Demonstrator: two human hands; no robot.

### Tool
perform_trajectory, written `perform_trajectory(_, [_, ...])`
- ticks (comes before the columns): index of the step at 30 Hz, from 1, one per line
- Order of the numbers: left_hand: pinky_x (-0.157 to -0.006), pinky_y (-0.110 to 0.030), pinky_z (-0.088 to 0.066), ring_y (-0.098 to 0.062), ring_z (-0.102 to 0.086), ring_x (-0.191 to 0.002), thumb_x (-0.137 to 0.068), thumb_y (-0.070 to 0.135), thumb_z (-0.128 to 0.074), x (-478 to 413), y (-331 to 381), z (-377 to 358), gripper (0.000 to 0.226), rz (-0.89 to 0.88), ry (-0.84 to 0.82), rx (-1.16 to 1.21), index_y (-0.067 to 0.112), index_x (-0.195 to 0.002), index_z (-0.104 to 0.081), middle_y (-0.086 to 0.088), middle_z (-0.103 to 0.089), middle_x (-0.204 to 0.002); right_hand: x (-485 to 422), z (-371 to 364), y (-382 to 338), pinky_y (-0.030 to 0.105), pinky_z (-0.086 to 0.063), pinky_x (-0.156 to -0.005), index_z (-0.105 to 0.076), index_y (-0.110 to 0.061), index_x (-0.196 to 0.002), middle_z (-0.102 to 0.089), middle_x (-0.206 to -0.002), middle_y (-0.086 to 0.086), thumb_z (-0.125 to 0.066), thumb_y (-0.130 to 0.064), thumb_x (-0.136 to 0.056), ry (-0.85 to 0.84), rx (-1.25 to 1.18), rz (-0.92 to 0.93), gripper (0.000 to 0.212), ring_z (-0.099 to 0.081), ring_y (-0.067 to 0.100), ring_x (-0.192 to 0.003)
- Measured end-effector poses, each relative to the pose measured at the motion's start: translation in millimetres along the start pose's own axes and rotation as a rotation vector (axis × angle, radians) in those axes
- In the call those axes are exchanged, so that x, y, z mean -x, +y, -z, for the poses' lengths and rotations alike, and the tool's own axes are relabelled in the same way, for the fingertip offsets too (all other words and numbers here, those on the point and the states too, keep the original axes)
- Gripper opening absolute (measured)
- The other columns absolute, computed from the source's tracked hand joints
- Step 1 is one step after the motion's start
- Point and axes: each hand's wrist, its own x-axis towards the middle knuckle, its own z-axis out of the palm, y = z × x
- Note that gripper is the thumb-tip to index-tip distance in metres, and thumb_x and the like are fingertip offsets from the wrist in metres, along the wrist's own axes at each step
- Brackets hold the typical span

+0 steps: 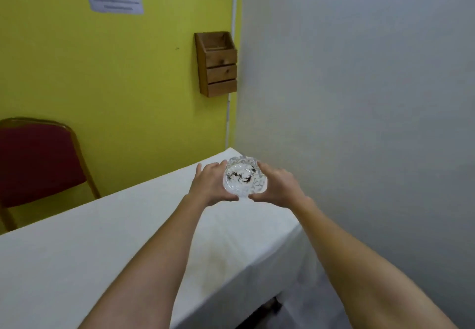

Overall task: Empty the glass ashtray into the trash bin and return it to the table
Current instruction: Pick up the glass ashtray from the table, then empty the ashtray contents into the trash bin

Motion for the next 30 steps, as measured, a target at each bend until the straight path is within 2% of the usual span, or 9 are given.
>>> perform_trajectory(3, [-0.121, -0.049, -0.009, -0.02, -0.033, -0.142, -0.063, 0.049, -0.082, -23.9, 48.7, -6.0, 0.105, -0.089, 0.039, 0.019, 0.014, -0.148, -0.032, -0.005, -0.048, -0.146, 11.5, 33.9, 39.1, 0.035, -0.043, -0.098, -0.028, -0.02, -0.15, -0.058, -0.138, 0.009, -0.077, -0.046, -0.07, 0.031, 0.031, -0.051, 0.098, -0.056, 0.034, -0.122])
perform_trajectory(7, [-0.121, -0.052, -0.008, -0.019, -0.033, -0.142, -0.062, 0.052, -0.082, -53.3, 135.2, -43.4, 0.109, -0.235, 0.01, 0.052, 0.015, -0.15, -0.029, -0.002, -0.047, -0.148, 53.4, 72.7, 117.0, 0.037, -0.046, -0.097, -0.029, -0.016, -0.15, -0.06, -0.135, 0.015, -0.08, -0.044, -0.069, 0.098, 0.026, -0.175, 0.099, -0.058, 0.035, -0.121])
perform_trajectory(10, [-0.12, -0.054, -0.007, -0.019, -0.036, -0.141, -0.062, 0.05, -0.083, -64.1, 198.2, -76.8, 0.106, -0.348, -0.045, 0.097, 0.016, -0.149, -0.032, -0.003, -0.05, -0.146, 96.1, 89.5, 172.0, 0.032, -0.045, -0.096, -0.03, -0.015, -0.15, -0.06, -0.135, 0.012, -0.082, -0.042, -0.068, 0.128, 0.006, -0.291, 0.101, -0.059, 0.029, -0.121])
perform_trajectory(14, [-0.12, -0.054, -0.007, -0.02, -0.038, -0.14, -0.062, 0.054, -0.082, -68.9, 268.5, -118.6, 0.106, -0.473, -0.106, 0.094, 0.016, -0.148, -0.033, -0.002, -0.052, -0.145, 149.5, 104.7, 226.6, 0.03, -0.042, -0.105, -0.027, -0.015, -0.151, -0.052, -0.145, 0.006, -0.083, -0.042, -0.066, 0.124, -0.058, -0.465, 0.105, -0.057, 0.024, -0.125])
perform_trajectory(18, [-0.121, -0.054, -0.013, -0.022, -0.042, -0.137, -0.059, 0.057, -0.081, -71.6, 327.8, -156.9, 0.106, -0.586, -0.155, 0.087, 0.017, -0.145, -0.036, -0.003, -0.055, -0.141, 197.0, 112.3, 267.5, 0.025, -0.038, -0.108, -0.025, -0.011, -0.151, -0.043, -0.151, 0.004, -0.088, -0.025, -0.064, 0.186, -0.261, -0.632, 0.108, -0.054, 0.019, -0.127])
perform_trajectory(21, [-0.12, -0.053, -0.017, -0.024, -0.043, -0.136, -0.058, 0.057, -0.081, -71.4, 363.8, -184.8, 0.105, -0.648, -0.206, 0.086, 0.016, -0.144, -0.037, -0.006, -0.057, -0.139, 226.7, 111.1, 290.2, 0.02, -0.036, -0.103, -0.018, -0.005, -0.152, -0.042, -0.151, 0.007, -0.085, -0.012, -0.067, 0.248, -0.421, -0.778, 0.109, -0.05, 0.017, -0.129])
perform_trajectory(24, [-0.117, -0.052, -0.022, -0.025, -0.044, -0.135, -0.059, 0.059, -0.08, -73.6, 388.7, -212.8, 0.104, -0.69, -0.254, 0.098, 0.015, -0.143, -0.038, -0.007, -0.058, -0.137, 244.5, 106.0, 307.5, 0.018, -0.036, -0.1, -0.024, -0.002, -0.15, -0.045, -0.147, 0.007, -0.077, -0.003, -0.073, 0.349, -0.524, -0.887, 0.093, -0.051, 0.019, -0.127])
perform_trajectory(28, [-0.115, -0.049, -0.026, -0.026, -0.047, -0.131, -0.059, 0.06, -0.079, -84.7, 415.4, -244.9, 0.1, -0.748, -0.318, 0.135, 0.016, -0.14, -0.04, -0.005, -0.06, -0.134, 253.6, 91.7, 344.8, 0.039, -0.04, -0.111, -0.033, 0.0, -0.146, -0.045, -0.148, 0.012, -0.064, -0.002, -0.085, 0.679, -0.749, -1.009, 0.069, -0.048, 0.02, -0.131])
perform_trajectory(30, [-0.115, -0.05, -0.026, -0.026, -0.046, -0.132, -0.06, 0.058, -0.08, -95.0, 427.7, -256.8, 0.101, -0.787, -0.352, 0.145, 0.015, -0.141, -0.039, -0.005, -0.058, -0.136, 253.5, 84.2, 365.8, 0.043, -0.049, -0.102, -0.047, 0.0, -0.138, -0.058, -0.135, 0.016, -0.062, -0.01, -0.09, 0.807, -0.904, -1.092, 0.051, -0.057, 0.027, -0.122])
